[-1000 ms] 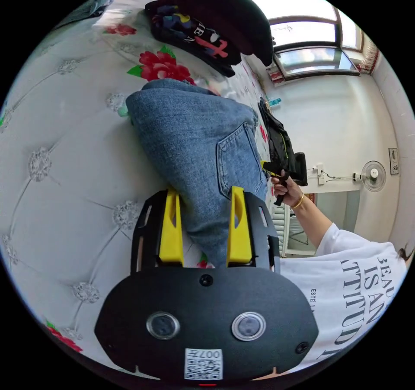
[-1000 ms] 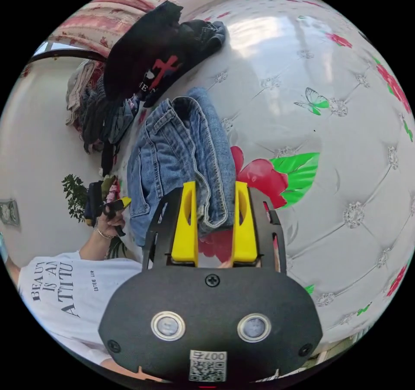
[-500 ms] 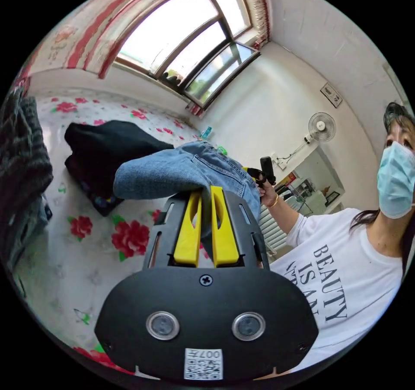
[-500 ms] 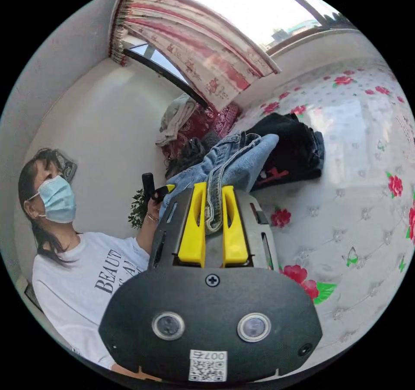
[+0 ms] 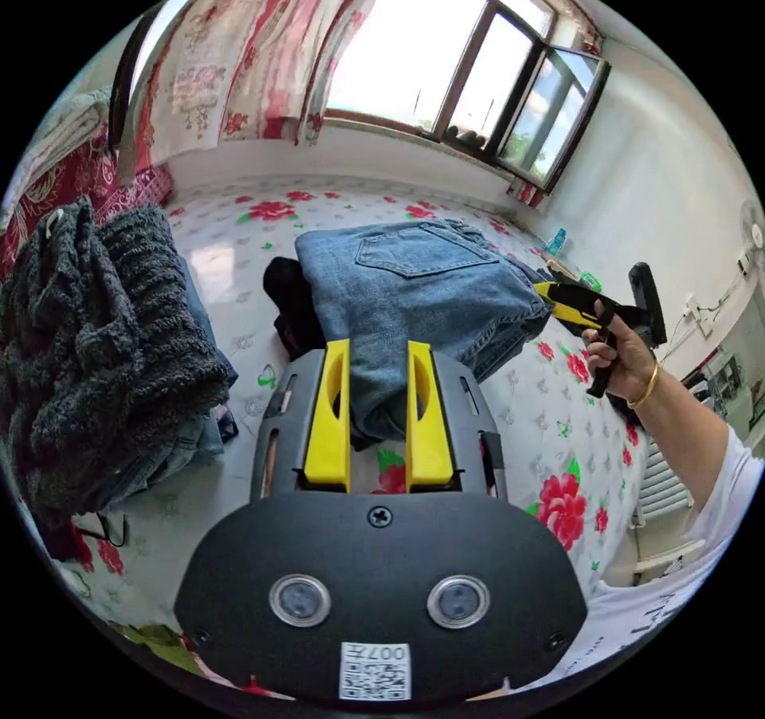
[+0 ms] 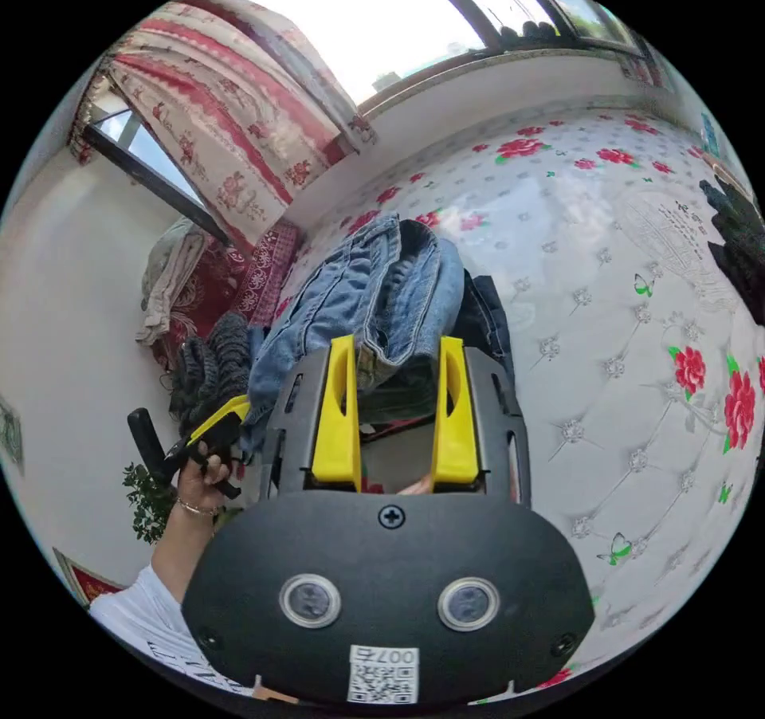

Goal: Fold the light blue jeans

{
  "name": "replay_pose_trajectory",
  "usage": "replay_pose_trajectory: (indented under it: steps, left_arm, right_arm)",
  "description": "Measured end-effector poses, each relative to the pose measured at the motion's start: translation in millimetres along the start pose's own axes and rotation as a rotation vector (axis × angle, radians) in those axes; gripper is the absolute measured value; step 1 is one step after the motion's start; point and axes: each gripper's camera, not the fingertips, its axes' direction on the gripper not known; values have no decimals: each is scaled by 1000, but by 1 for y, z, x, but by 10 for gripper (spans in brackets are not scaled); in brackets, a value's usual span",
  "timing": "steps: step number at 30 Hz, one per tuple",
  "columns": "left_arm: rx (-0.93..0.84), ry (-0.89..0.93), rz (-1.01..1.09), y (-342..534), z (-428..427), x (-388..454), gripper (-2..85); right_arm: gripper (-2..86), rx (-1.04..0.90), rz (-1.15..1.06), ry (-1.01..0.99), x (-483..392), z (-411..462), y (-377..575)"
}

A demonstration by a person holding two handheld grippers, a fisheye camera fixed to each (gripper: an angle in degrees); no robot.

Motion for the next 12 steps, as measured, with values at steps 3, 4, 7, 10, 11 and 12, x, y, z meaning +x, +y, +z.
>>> replay_pose_trajectory:
  steps: [3,4,7,10,11,12]
  left_arm:
    - [39,-43,59,47,-4,16,92]
    - [51,-38,73,72,-3,22,87]
    - [-54,-37,72,140,17,35,78]
    - [-207,-11,50,211,45,51,77]
    - [-270,5,47,236,53,59,76]
    - [-303,4,44,248,57,63,76]
  right_arm:
    - [94,78,43,-170,39,-32,33]
    - [93,87,66,-207,58,-43,53]
    - [88,67,122,-31,110,-78,121]
    - [86,-25,170,250,169,-128,183]
    - [85,-37,188,313,182,-141,193]
    - [84,-48,227,412,207,-172,210]
